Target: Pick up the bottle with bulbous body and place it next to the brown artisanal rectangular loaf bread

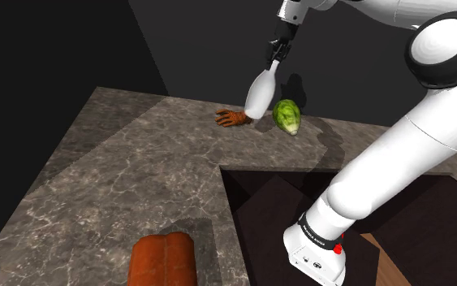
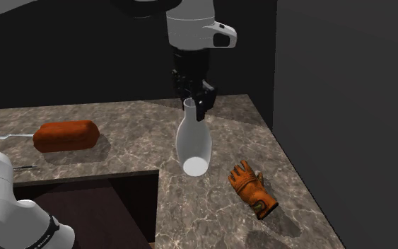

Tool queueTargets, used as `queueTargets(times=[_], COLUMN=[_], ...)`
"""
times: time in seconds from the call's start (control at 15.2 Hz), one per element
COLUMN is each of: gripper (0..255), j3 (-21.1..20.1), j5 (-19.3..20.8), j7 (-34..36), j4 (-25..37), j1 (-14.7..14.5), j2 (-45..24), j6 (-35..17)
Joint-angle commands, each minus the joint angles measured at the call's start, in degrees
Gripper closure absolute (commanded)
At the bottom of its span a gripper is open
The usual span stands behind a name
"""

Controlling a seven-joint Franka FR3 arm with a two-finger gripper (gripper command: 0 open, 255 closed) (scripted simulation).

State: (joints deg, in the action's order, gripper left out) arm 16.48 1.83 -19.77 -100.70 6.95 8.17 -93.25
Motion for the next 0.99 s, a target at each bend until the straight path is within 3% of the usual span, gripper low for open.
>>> queueTargets(times=[0.0, 0.92], gripper=[255, 255], j3=[0.03, 0.51], j5=[-0.14, -1.34], j7=[-0.09, -0.98], j4=[2.08, 18.11], j1=[-0.01, 0.16], j2=[-0.49, -4.85], j6=[1.6, 13.46])
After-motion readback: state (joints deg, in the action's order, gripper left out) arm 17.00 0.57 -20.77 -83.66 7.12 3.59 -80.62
